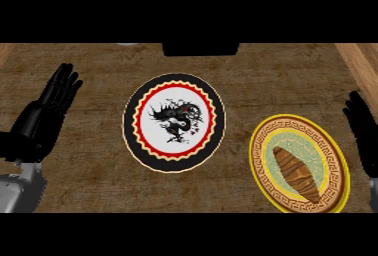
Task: Pick the croissant from the plate and place it in the plate
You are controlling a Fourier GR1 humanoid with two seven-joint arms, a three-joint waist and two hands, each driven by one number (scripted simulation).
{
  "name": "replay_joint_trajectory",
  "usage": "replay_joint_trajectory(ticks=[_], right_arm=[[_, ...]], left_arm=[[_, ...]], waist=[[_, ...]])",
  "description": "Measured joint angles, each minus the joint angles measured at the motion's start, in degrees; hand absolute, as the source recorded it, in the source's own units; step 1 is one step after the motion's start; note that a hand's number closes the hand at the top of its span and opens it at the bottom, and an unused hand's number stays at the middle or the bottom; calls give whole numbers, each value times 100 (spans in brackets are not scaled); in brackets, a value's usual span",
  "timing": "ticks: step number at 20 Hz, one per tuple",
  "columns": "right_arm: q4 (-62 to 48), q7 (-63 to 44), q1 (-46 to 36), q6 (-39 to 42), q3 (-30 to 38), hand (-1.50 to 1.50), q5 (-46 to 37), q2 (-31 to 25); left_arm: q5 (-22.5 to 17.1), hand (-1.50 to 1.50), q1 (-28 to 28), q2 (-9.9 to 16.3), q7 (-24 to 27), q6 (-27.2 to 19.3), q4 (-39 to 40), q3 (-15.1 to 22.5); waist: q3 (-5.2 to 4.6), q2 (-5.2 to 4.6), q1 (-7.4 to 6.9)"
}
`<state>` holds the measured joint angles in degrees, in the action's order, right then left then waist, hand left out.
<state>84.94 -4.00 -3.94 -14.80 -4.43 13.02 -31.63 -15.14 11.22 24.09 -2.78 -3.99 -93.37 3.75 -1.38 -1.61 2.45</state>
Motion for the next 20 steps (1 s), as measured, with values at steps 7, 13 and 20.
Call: replay_joint_trajectory(ticks=[7,13,20], right_arm=[[555,-86,-335,797,-774,150,70,239],[887,1100,269,-235,-1258,-150,-897,1030],[1195,2565,1619,-623,-1430,-150,-1493,1174]], left_arm=[[270,0,-333,-84,218,-18,606,78],[414,0,-772,-298,729,-3,1232,97],[542,0,-928,-420,910,41,1380,22]], waist=[[68,130,-313],[117,157,-218],[135,169,-195]])
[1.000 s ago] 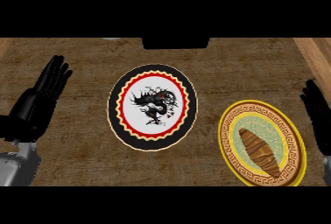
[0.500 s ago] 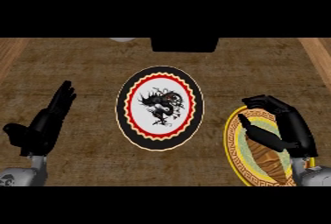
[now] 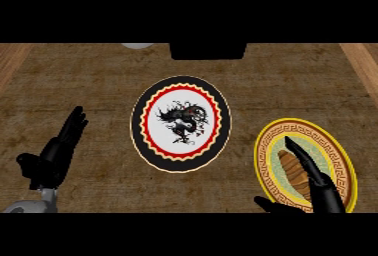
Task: Pick the croissant from the plate and place it in the plate
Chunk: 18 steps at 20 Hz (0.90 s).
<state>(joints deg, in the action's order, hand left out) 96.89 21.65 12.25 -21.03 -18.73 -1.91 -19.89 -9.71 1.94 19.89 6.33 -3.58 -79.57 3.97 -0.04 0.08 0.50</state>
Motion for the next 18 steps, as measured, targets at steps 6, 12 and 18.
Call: replay_joint_trajectory(ticks=[6,12,18], right_arm=[[970,-504,774,-151,342,-150,-401,-593],[1443,-1794,1056,247,518,-150,-1096,-1609],[1961,-3277,982,1036,482,-150,-1469,-2234]], left_arm=[[92,0,-49,-78,78,62,63,-53],[136,0,-51,-139,215,127,220,-60],[218,0,33,-172,217,140,274,-83]], waist=[[-4,1,20],[-12,-8,-9],[-7,-11,-40]])
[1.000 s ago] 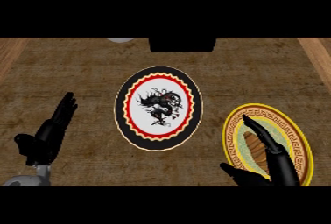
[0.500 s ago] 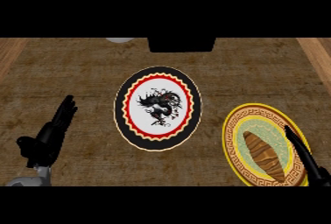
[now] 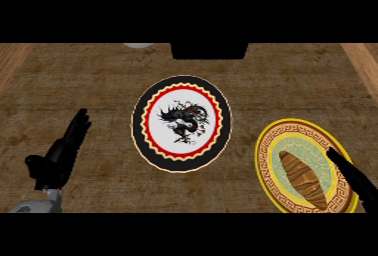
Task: Pick the croissant from the plate and place it in the plate
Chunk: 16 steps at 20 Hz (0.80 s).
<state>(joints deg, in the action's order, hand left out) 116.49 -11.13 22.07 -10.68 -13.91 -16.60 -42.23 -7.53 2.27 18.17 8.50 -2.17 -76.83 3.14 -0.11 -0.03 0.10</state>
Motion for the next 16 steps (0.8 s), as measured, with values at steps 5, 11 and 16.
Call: replay_joint_trajectory(ticks=[5,11,16], right_arm=[[-66,-803,-318,529,-82,-150,-200,52],[-268,-1325,-558,1061,-98,-150,-551,172],[-771,-1240,-777,1475,-2,-150,-738,320]], left_arm=[[9,0,251,-32,-32,98,215,-126],[49,0,145,-56,-32,199,150,-242],[174,0,78,-218,-106,138,-12,-230]], waist=[[4,-1,-6],[7,3,-8],[9,4,-13]])
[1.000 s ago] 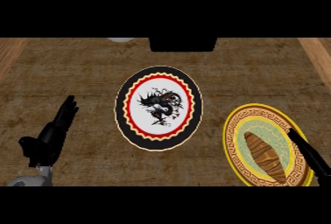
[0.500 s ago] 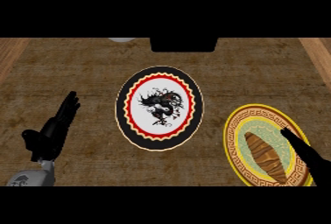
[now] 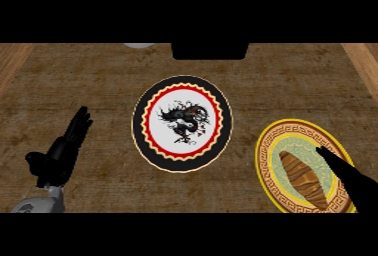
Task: Pick the croissant from the plate and place it in the plate
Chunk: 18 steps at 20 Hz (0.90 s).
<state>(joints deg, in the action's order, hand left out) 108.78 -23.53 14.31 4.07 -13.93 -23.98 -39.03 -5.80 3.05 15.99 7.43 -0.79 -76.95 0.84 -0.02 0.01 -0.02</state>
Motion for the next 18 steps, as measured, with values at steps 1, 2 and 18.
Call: replay_joint_trajectory(ticks=[1,2,18], right_arm=[[-26,-93,-94,118,-15,-150,-40,76],[-144,-30,-120,152,0,-150,-124,161],[-1951,704,-964,454,235,150,-1269,1202]], left_arm=[[12,0,-35,-7,-36,27,-52,-2],[35,0,-29,-23,-10,52,-6,-31],[310,0,-2,-200,-39,289,-6,-320]], waist=[[2,0,-1],[1,0,0],[-31,16,-8]])
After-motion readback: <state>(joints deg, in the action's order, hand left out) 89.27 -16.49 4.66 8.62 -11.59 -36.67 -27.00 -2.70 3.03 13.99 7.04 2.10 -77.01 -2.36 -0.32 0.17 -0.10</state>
